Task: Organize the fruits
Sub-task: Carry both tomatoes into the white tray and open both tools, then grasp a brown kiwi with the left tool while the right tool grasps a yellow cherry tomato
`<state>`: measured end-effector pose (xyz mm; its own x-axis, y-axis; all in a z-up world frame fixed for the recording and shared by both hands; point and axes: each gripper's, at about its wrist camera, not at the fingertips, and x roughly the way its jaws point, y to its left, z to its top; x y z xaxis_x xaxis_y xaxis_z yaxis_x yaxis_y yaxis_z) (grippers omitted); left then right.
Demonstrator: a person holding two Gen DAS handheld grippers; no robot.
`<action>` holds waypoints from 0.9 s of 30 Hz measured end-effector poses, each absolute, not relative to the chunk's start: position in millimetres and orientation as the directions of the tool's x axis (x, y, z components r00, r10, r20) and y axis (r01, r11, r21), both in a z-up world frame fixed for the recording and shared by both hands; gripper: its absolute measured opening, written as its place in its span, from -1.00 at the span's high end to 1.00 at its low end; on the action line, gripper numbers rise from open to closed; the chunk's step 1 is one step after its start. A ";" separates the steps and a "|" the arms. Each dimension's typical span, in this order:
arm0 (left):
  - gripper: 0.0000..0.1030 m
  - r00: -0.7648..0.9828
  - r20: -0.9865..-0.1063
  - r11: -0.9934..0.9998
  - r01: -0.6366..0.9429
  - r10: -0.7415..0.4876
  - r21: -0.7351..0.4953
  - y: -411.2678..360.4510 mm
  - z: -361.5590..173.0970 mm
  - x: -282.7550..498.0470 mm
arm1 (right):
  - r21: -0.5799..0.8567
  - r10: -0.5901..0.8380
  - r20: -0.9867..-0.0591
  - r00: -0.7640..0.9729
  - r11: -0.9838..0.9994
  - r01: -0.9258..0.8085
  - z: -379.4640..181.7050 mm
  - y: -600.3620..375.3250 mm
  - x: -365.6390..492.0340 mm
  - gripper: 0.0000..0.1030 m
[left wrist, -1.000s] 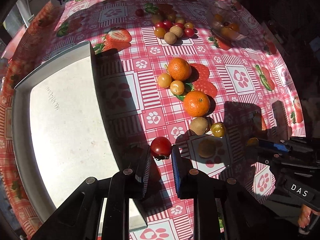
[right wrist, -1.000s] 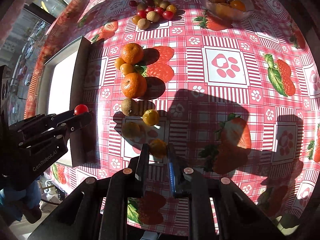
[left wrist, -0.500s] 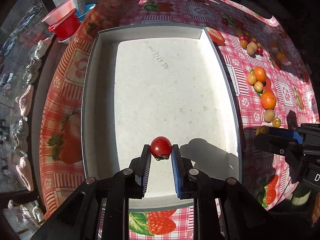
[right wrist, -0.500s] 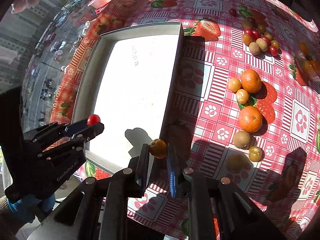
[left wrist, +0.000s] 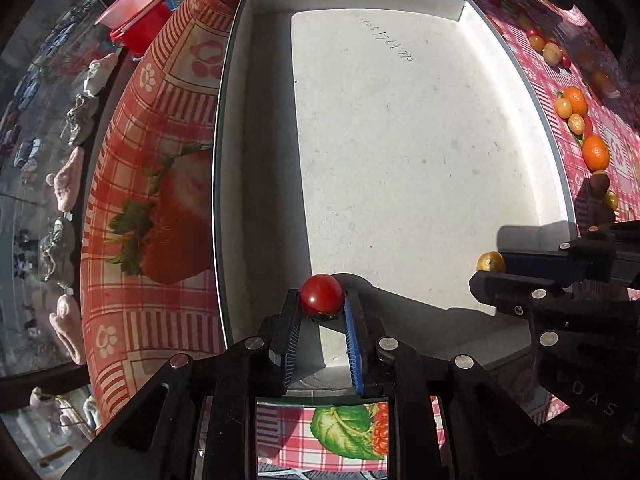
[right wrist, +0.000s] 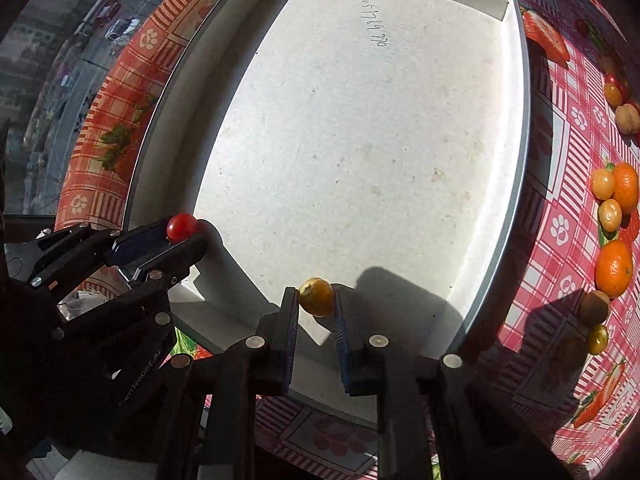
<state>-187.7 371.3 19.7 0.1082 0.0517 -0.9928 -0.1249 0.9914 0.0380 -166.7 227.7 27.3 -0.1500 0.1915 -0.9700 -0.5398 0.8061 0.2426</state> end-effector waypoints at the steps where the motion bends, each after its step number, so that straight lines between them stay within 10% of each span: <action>1: 0.55 0.107 -0.993 0.992 -0.121 0.055 0.041 370.8 19.5 -186.9 | 0.243 0.191 -0.970 -0.151 0.806 -0.539 26.8 227.3 -166.9 0.61; 3: -0.11 0.111 -0.991 0.991 -0.120 0.074 0.061 371.7 19.5 -186.1 | 0.252 0.197 -0.967 -0.159 0.806 -0.536 23.2 234.1 -163.0 0.54; 5: -0.28 0.116 -0.988 0.989 -0.122 0.101 0.087 372.1 20.3 -186.1 | 0.253 0.200 -0.967 -0.156 0.808 -0.533 25.1 229.2 -160.1 0.38; 12: -0.28 0.099 -0.989 0.991 -0.096 0.108 0.098 367.1 27.0 -180.5 | 0.318 0.293 -0.947 -0.130 0.808 -0.497 48.2 215.0 -145.4 -0.59; 27: -0.28 0.226 -0.972 0.991 0.099 0.068 0.092 274.2 77.9 -159.2 | 0.215 0.226 -0.974 0.016 0.943 -0.252 80.1 63.2 -132.2 -0.59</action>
<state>-159.2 274.2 77.9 0.2258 0.0678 -0.9718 0.0985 0.9909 0.0920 -132.2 63.2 80.1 0.0157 0.2263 -0.9739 -0.2521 0.9435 0.2152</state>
